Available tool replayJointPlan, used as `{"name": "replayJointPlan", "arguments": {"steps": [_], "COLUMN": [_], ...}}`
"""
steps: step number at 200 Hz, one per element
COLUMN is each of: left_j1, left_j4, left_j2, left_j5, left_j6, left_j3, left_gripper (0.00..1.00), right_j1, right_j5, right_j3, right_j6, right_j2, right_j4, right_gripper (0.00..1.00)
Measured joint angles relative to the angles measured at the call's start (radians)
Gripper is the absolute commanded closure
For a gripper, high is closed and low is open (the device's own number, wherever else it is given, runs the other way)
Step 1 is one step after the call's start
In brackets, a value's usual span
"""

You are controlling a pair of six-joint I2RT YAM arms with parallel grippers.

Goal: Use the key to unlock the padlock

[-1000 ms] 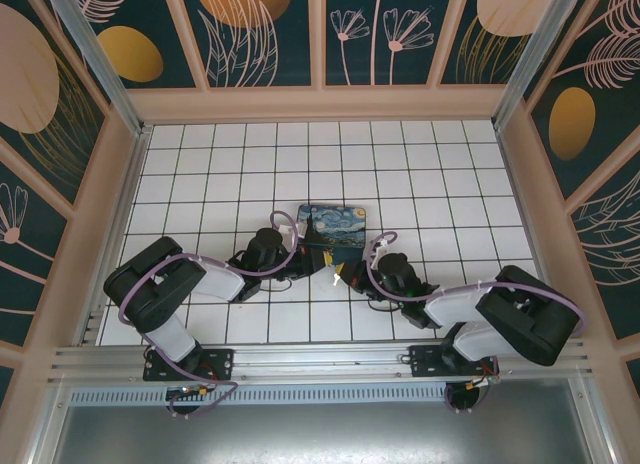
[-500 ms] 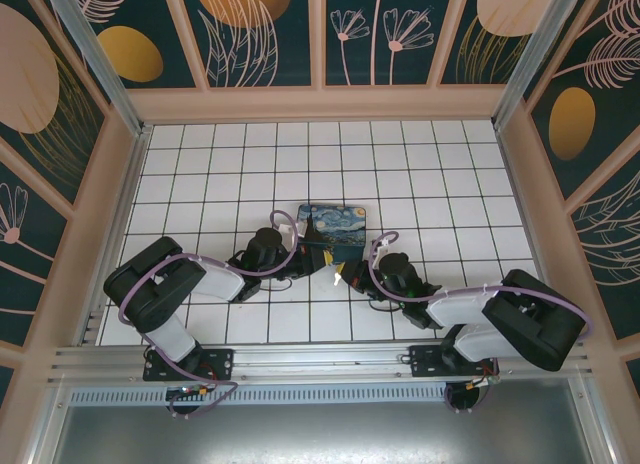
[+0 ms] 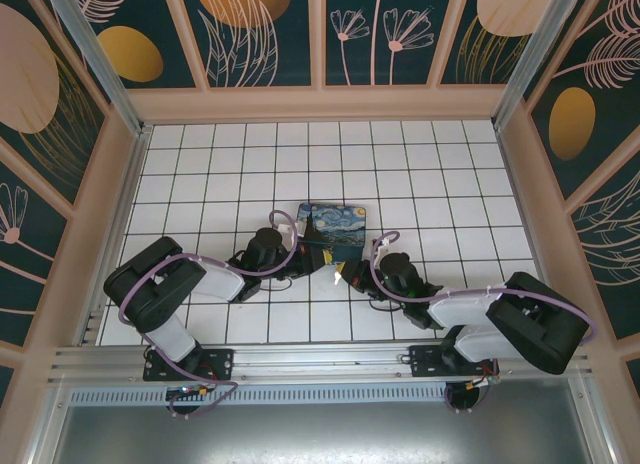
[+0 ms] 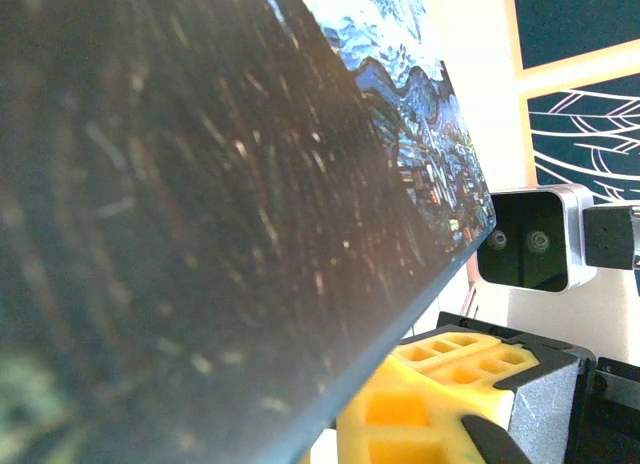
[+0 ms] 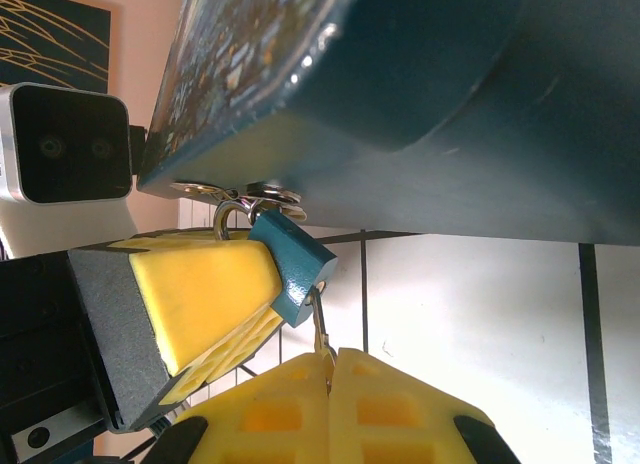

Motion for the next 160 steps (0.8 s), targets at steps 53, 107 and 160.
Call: {"name": "replayJointPlan", "arguments": {"steps": [53,107,160], "left_j1": [0.000,0.010,0.018], "left_j4": [0.001,0.024,0.048], "left_j2": [0.000,-0.001,-0.034], "left_j5": [0.005,0.018,0.018], "left_j6": [-0.018,-0.105,-0.169], "left_j3": [0.000,0.000,-0.007], "left_gripper": [1.00,1.00,1.00], "right_j1": [0.000,-0.003,-0.015], "right_j5": [0.000,0.005,0.004], "right_j3": [0.002,0.002,-0.013], "right_j6": [0.000,-0.004,-0.019], "right_j2": [0.015,0.027,0.028], "right_j4": [0.008,0.051,0.134], "right_gripper": [1.00,1.00,1.00]}}
